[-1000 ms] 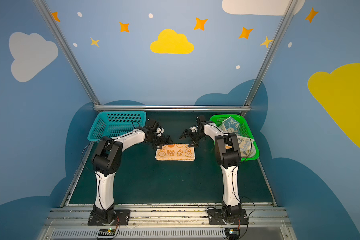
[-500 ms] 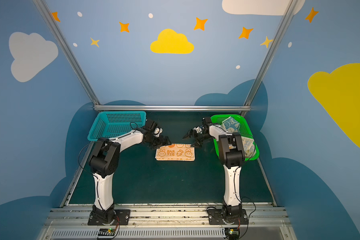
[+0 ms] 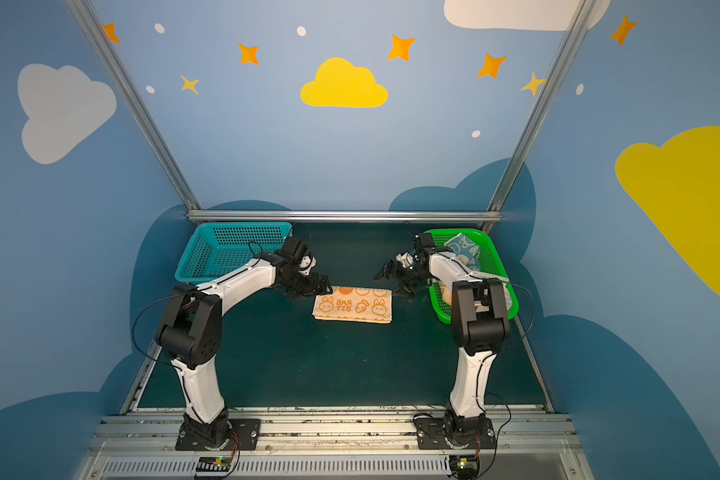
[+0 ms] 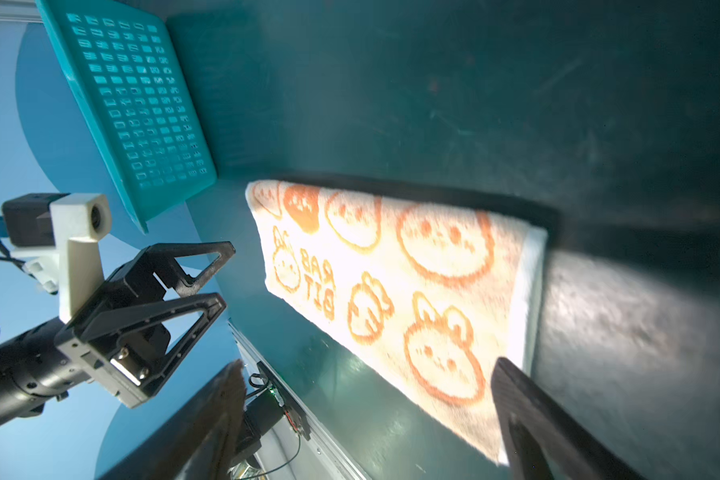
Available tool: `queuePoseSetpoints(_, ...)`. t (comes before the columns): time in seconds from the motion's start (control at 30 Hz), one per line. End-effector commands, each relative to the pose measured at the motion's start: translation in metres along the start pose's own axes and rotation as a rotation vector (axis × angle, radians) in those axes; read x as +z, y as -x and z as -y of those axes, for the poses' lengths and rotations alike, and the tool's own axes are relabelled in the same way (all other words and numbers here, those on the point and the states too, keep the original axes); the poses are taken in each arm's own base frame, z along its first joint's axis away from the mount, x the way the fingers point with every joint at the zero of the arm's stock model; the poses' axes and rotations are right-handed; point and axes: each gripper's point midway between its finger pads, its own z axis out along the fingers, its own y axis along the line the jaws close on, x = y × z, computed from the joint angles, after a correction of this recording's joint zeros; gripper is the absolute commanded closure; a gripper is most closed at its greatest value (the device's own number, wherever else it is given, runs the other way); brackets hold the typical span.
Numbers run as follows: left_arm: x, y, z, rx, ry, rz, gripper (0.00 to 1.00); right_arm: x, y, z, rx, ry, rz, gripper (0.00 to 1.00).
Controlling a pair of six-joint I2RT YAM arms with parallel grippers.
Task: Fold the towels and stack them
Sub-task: 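Grasp the folded towel's end nearest the left gripper with the left gripper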
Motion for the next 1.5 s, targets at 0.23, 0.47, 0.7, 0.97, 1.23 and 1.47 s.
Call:
queuePoseSetpoints(0.23,0.029,-0.024,-0.006,0.031,0.040,-0.132,0.01,0.032,-0.032,0.025,0.002,-0.084,-0.091,0.09)
queuePoseSetpoints(0.47,0.050,-0.027,-0.015,0.043,0.108,-0.180,0.03,0.052,-0.037,0.024,-0.011,-0.099,-0.119,0.09)
queuePoseSetpoints(0.7,0.061,-0.034,-0.023,0.051,0.142,-0.208,0.19,0.065,-0.036,0.018,-0.017,-0.097,-0.144,0.09)
queuePoseSetpoints(0.97,0.058,-0.036,-0.028,0.080,0.190,-0.203,0.60,0.074,-0.041,0.010,-0.033,-0.091,-0.159,0.09)
queuePoseSetpoints(1.23,0.035,-0.016,-0.030,0.138,0.278,-0.167,0.87,0.072,-0.045,0.009,-0.046,-0.087,-0.163,0.09)
queuePoseSetpoints(1.47,0.000,0.006,-0.034,0.201,0.404,-0.131,0.97,0.060,-0.045,-0.002,-0.081,-0.081,-0.150,0.09)
